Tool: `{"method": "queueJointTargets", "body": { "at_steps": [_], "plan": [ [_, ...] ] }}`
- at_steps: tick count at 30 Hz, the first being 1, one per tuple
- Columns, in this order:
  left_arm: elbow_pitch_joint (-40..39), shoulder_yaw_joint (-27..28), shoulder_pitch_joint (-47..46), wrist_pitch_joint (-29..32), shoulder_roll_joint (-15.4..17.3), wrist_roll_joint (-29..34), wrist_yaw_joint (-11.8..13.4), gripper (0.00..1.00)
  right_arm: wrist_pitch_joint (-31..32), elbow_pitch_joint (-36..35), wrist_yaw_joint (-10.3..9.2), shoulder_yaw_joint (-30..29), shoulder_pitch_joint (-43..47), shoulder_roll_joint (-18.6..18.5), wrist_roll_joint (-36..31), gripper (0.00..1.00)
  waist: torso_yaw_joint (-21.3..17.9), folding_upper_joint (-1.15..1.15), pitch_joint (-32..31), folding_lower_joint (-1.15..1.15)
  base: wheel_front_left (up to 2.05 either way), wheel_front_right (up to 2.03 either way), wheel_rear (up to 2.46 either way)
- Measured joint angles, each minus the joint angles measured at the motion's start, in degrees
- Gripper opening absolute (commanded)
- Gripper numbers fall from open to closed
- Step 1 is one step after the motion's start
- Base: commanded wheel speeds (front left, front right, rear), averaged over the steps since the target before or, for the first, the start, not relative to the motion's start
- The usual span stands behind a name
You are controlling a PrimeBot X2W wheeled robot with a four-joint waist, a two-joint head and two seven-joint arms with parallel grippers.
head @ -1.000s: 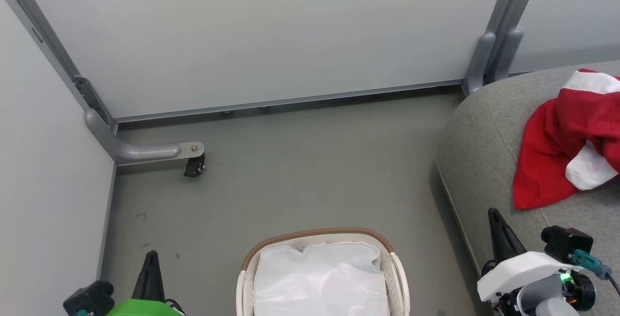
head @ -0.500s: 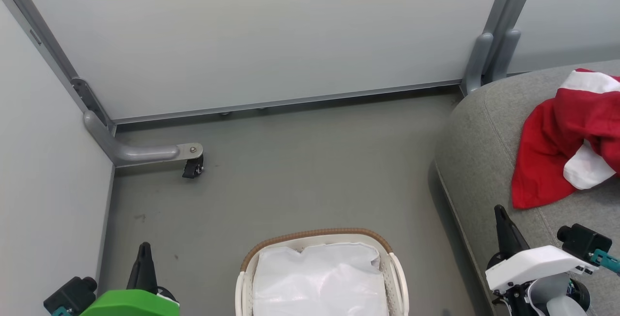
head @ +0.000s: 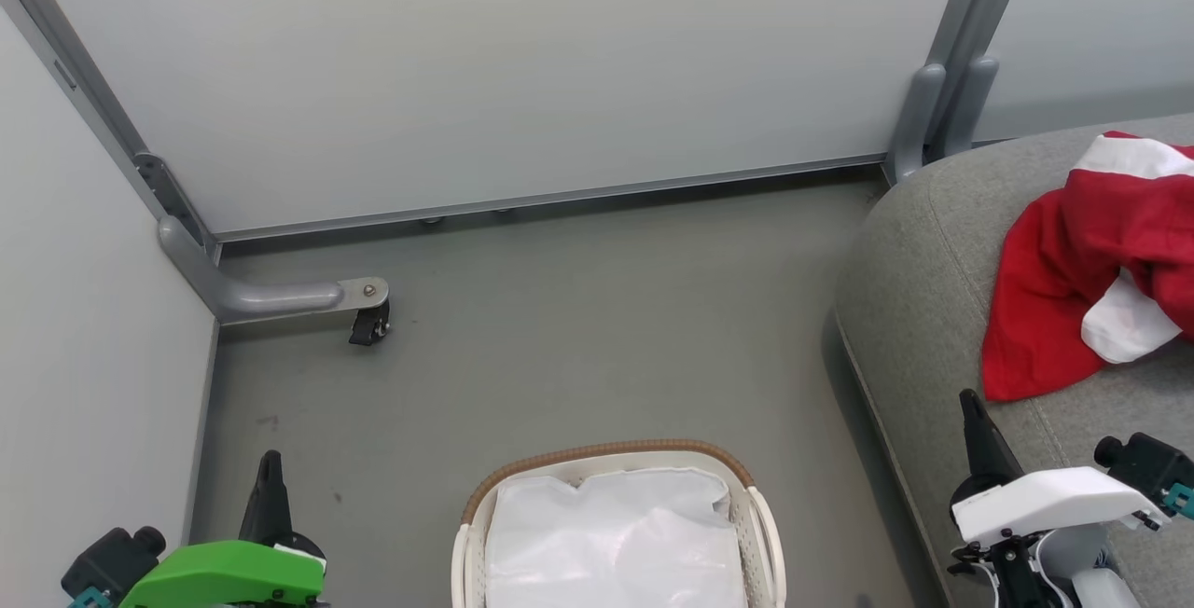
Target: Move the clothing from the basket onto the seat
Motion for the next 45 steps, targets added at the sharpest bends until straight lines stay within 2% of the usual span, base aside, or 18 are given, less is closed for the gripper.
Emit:
{"method": "queueJointTargets", "body": {
  "at_steps": [22, 45],
  "plan": [
    [-2.12, 1.19, -1.43, 3.67, 0.0, -13.27, 0.0, 0.0, 3.76, -1.79, -0.01, -0.82, -0.04, -0.12, 14.94, 0.0, -0.42, 0.0, -0.21, 0.0, 0.0, 0.0, 0.0],
    [-3.79, 2.4, -2.53, 6.77, 0.0, -24.36, 0.0, 0.0, 6.84, -3.31, -0.02, -1.49, -0.2, -0.26, 27.37, 0.0, -0.85, 0.0, -0.42, 0.0, 0.0, 0.0, 0.0]
  ]
}}
